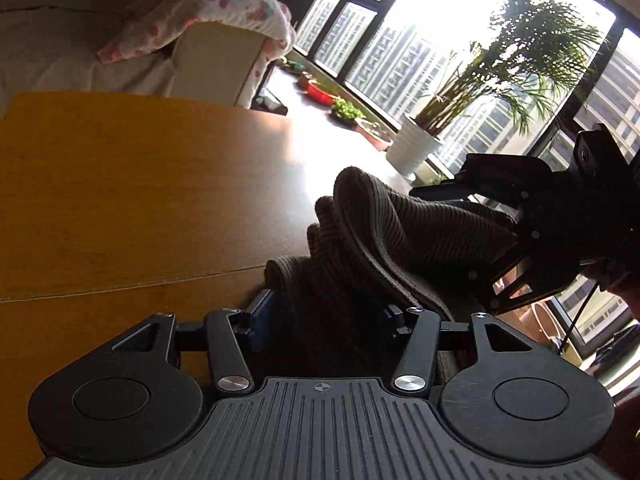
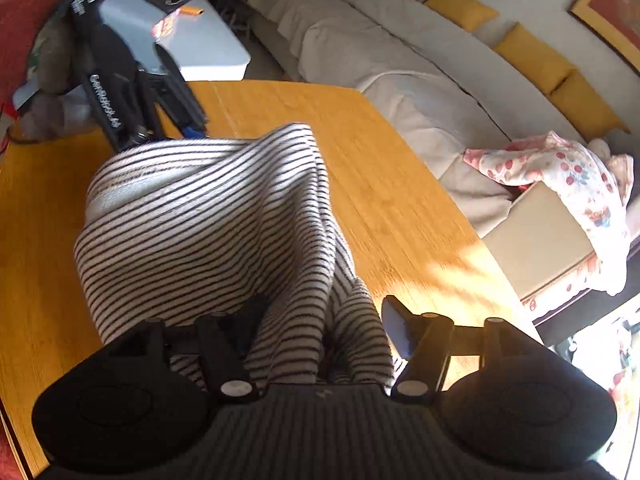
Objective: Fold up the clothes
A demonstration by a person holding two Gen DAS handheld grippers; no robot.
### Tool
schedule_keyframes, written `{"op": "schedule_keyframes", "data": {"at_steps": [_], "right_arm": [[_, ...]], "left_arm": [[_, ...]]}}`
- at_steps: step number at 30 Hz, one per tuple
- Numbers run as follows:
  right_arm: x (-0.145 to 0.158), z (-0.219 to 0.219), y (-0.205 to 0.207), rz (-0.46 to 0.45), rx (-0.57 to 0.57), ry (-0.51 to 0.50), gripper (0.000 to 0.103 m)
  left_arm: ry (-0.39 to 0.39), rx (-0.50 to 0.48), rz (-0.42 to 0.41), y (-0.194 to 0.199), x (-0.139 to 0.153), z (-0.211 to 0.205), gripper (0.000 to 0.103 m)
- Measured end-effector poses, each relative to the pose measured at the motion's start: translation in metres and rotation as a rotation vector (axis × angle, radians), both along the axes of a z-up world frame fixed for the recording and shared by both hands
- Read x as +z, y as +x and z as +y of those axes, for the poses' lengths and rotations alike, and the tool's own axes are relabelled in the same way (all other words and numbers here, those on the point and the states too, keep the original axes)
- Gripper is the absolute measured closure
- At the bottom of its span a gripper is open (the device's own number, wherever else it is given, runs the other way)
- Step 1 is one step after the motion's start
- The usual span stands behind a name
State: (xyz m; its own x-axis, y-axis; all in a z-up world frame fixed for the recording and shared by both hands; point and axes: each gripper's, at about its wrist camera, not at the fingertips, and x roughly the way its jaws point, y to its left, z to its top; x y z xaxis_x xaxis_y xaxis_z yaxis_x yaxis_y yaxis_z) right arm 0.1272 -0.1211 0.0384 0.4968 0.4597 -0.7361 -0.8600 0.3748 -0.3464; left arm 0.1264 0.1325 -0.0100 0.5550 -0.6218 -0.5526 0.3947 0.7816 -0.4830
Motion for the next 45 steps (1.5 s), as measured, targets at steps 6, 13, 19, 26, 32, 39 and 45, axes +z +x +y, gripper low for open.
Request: {"op": "schedule_keyframes", "data": {"at_steps": [6,13,19,26,32,39,45], "right_arm": [[0.012,-0.021,-0.008,0.01,-0.159,0.156,0.018],[0.046,-0.064,-0.029,-0.032,-0.227,0.37,0.003],[0.031,-0.069,-0.006,-0.147,-0.442,0.346,0.002],[-0.032,-0.065,0.038,-0.088,-0.668,0.293,0.001],[-0.022,-0.084,0.025,-0.01,-0.74,0.41,0.0],[-0.011,-0.142,-0.01,0.309,-0.827,0.702,0.0],[-0.033,-0.151,-0.05,0.411,-0.863,0.751,0.0]], "left_arm": [[-0.149,-0.001,-0.093,-0.009,0.037,0.018,0.016],[-0.007,-0.109,-0.16,0.002,0.042,-0.041,0.01],[0.103,-0.06,-0.12,0.029,0.024,-0.055,0.012],[0.221,0.003,-0.033,0.057,-0.009,-0.048,0.005],[0.213,-0.001,-0.053,0.047,-0.003,-0.043,0.005],[0.132,-0.013,-0.158,0.025,0.032,-0.034,0.006],[-0.01,-0.113,-0.258,0.017,0.061,-0.05,0.005]]}}
